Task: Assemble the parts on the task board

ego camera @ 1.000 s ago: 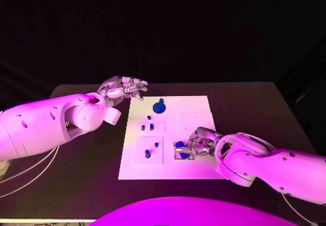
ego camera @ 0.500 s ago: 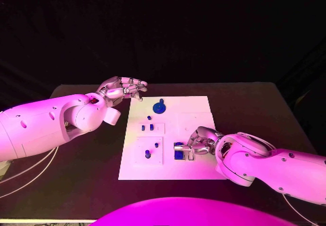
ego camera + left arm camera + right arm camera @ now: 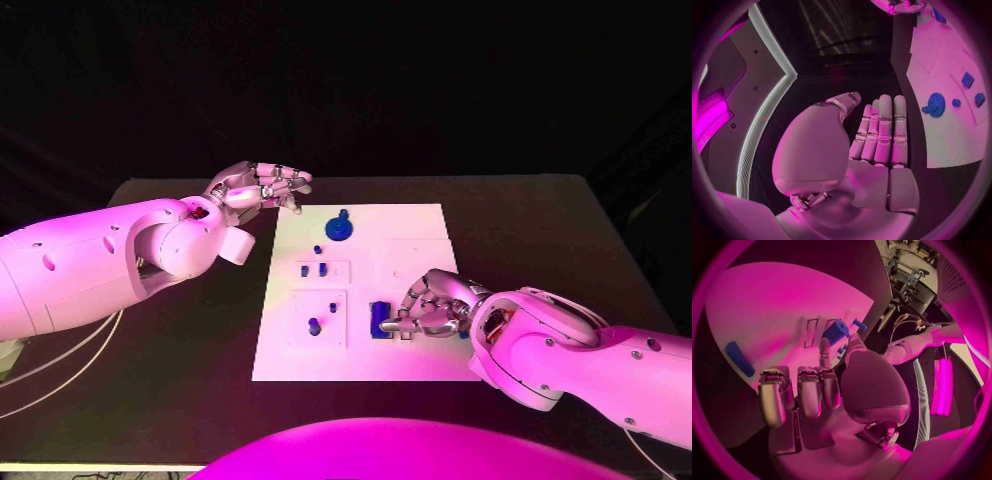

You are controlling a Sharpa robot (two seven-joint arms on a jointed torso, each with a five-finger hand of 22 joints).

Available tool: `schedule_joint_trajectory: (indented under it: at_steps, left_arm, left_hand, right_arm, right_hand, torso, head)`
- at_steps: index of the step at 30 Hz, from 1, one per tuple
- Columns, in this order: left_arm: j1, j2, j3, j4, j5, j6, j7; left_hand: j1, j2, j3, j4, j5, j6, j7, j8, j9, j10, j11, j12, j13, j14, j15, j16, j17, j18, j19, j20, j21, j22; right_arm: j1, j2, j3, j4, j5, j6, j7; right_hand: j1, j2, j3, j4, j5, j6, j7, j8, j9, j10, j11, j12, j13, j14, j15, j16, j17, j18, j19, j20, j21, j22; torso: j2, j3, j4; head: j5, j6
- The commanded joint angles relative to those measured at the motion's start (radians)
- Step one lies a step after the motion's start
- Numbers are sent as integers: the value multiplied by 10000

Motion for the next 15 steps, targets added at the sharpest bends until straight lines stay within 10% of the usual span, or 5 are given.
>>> schedule_joint_trajectory:
  at_steps: [1, 15]
  left_arm:
    - [4, 4, 6, 32, 51, 151, 33]
    - [3, 8, 5, 22, 49, 166, 12]
  left_hand:
    - [-4, 86, 12, 73, 27, -78, -4, 64, -14, -87, -12, 53, -9, 21, 51, -64, 6, 121, 72, 2, -27, -14]
    - [-4, 86, 12, 73, 27, -78, -4, 64, -14, -87, -12, 53, -9, 21, 51, -64, 6, 121, 72, 2, -27, -14]
  right_arm:
    - [-11, -52, 0, 93, 17, -75, 502]
    - [-62, 227, -5, -282, -329, 200, 162]
  right_hand:
    - [67, -7, 39, 4, 8, -35, -31, 62, -12, 1038, -84, 38, 2633, 1029, -90, 4, 2564, -141, 1046, -62, 44, 2634]
    - [602, 93, 414, -39, -3, -41, -32, 32, -60, 1038, -88, 38, 2633, 1026, -95, -2, 2551, -141, 1046, -70, 44, 2634]
  torso:
    - [1, 1, 6]
    - [6, 2, 17]
  head:
    - [-5, 3]
    - [-3, -32]
